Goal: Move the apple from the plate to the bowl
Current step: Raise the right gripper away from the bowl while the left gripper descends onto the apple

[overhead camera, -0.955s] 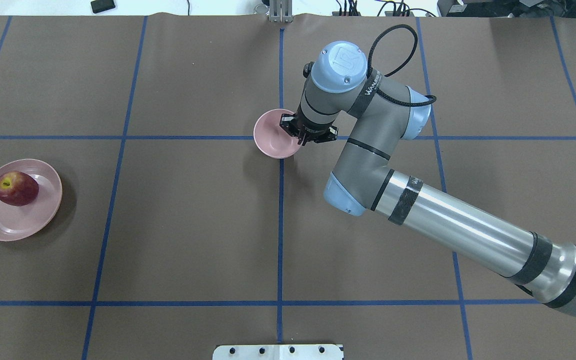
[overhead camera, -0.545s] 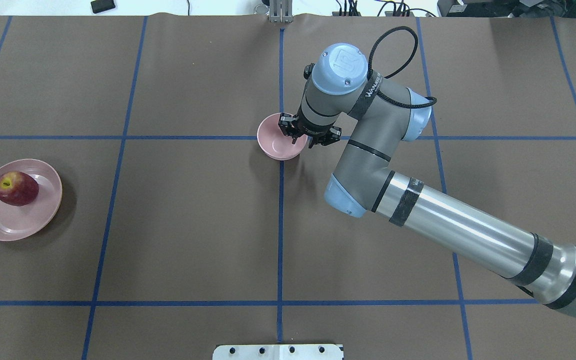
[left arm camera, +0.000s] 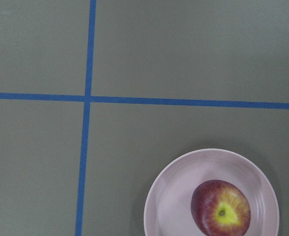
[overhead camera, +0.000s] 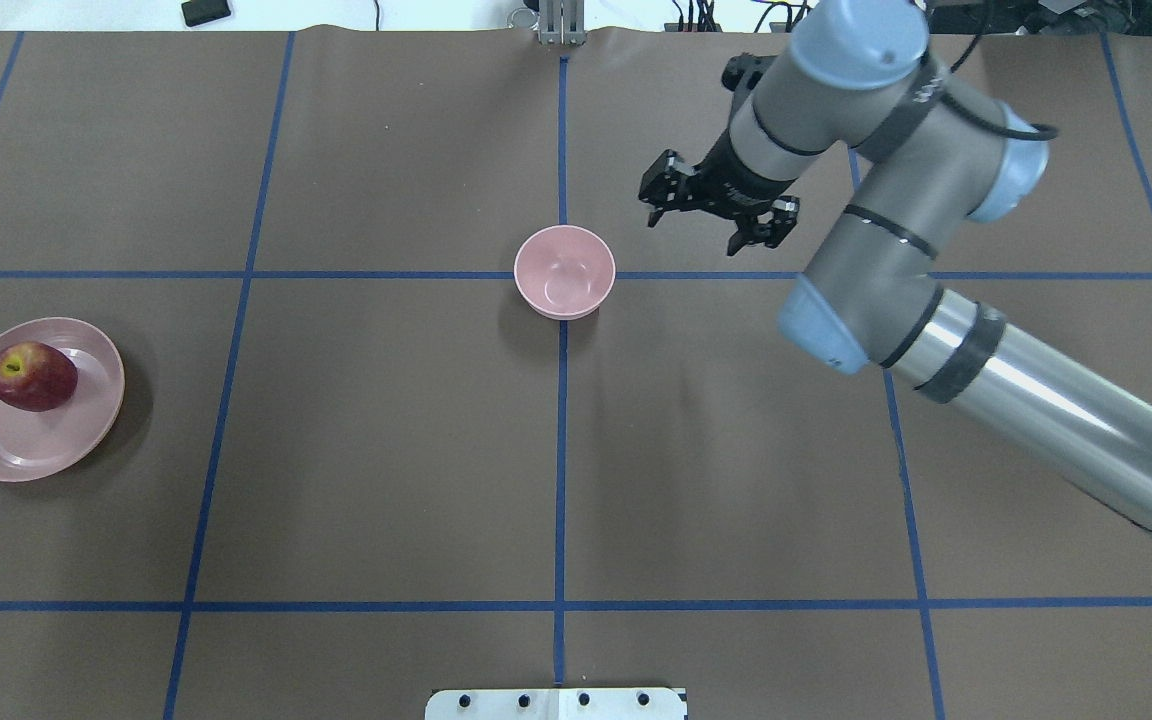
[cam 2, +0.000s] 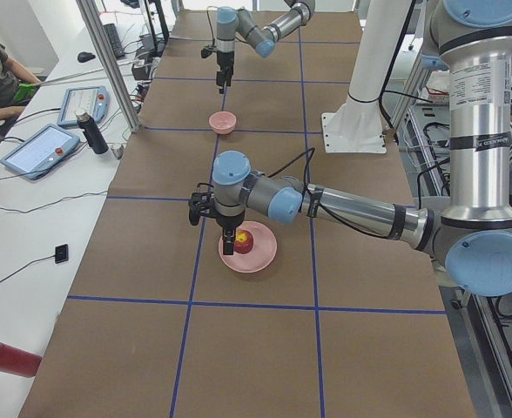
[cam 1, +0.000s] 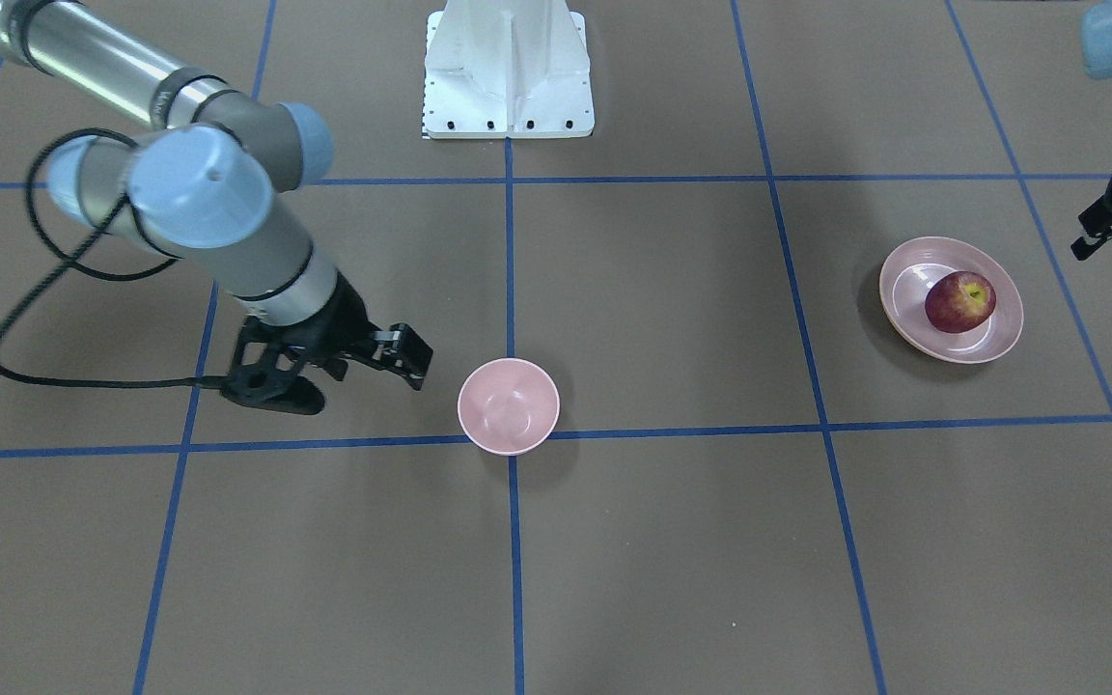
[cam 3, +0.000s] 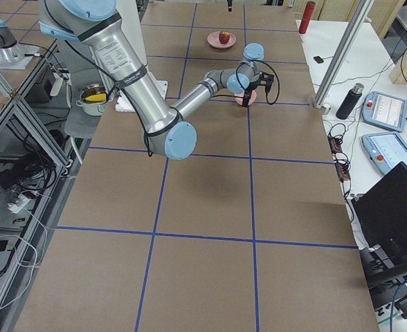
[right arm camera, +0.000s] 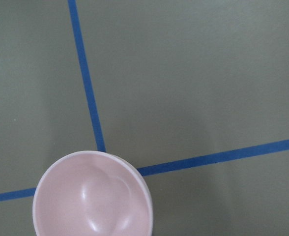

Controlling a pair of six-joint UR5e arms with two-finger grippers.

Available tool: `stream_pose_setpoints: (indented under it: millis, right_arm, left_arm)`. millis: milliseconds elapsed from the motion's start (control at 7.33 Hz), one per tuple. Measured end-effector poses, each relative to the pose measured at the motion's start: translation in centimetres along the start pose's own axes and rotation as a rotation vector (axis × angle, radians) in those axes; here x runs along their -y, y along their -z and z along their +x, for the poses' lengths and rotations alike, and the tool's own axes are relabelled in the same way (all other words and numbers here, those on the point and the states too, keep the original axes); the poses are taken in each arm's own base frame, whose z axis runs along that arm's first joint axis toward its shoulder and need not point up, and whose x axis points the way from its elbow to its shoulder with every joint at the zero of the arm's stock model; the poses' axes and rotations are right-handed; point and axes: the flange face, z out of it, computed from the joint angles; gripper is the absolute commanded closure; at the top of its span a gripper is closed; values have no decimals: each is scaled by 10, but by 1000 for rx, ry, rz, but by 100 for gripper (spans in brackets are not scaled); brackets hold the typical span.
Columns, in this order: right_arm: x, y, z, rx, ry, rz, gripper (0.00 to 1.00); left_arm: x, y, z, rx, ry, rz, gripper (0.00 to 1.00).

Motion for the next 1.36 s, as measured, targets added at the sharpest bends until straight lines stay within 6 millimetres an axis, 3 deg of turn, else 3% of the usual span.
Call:
stream_pose_setpoints:
  millis: [136, 273, 409, 682, 1364]
  right_arm:
    - [10, 37, 68, 1, 35, -3, 0]
    - [7, 59, 130, -16, 81, 1, 0]
    - [0, 67, 167, -36, 105, 2, 0]
    - [-5, 69, 195, -58, 111, 2, 0]
    - [-6, 66, 202, -75, 109, 10, 0]
  left_arm:
    - [-9, -21, 21, 4, 3, -5, 2]
    - [-18, -38, 40, 0, -13, -14, 2]
    - [-26, -51, 54, -5, -37, -30, 2]
    - [-33, -76, 73, 23, -86, -42, 2]
    - [-22, -132, 78, 43, -122, -54, 2]
